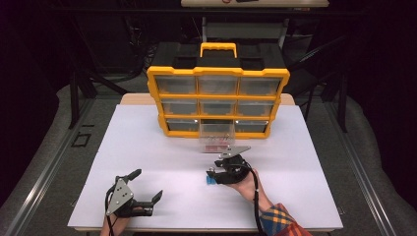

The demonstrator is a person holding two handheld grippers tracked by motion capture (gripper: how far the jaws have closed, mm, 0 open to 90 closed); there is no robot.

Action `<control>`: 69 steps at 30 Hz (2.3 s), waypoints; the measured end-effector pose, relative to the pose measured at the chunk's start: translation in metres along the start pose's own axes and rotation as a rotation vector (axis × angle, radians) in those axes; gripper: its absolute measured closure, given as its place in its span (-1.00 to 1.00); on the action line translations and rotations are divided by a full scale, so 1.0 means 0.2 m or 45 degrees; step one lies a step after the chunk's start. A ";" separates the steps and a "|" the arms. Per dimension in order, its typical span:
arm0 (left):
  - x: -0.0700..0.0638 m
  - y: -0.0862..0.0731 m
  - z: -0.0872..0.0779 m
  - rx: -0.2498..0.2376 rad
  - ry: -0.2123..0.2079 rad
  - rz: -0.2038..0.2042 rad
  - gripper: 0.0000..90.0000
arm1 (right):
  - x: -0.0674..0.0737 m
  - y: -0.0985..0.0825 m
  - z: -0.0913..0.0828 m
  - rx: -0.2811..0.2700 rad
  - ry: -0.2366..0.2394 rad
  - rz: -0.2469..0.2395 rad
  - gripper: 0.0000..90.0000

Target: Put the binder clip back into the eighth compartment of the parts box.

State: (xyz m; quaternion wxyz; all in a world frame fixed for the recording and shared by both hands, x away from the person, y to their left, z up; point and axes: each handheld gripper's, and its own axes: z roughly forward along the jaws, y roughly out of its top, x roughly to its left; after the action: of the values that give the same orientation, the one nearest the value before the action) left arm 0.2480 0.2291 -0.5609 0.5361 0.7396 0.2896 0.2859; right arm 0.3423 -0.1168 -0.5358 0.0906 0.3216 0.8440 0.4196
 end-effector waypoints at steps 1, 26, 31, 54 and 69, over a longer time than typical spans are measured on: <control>0.00 0.00 0.00 0.001 0.002 0.000 -0.98 | 0.00 0.00 0.01 -0.002 0.002 0.006 0.17; 0.00 0.00 0.00 0.006 -0.010 0.009 -0.98 | 0.07 0.00 -0.02 0.015 0.074 0.022 0.97; 0.00 0.00 0.00 0.002 -0.010 0.003 -0.98 | 0.11 0.04 -0.10 -0.023 0.020 -0.051 0.97; -0.01 0.00 0.00 0.003 0.003 0.007 -0.98 | 0.12 0.17 -0.32 -0.128 -0.092 -0.093 0.98; -0.01 0.00 0.00 0.004 0.001 0.008 -0.98 | 0.07 0.37 -0.44 -0.223 -0.178 -0.127 0.98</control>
State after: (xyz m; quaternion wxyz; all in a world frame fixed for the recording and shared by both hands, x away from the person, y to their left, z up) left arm 0.2473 0.2281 -0.5609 0.5340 0.7412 0.2878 0.2874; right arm 0.3289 -0.1323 -0.4211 0.1978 0.2985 0.8108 0.4631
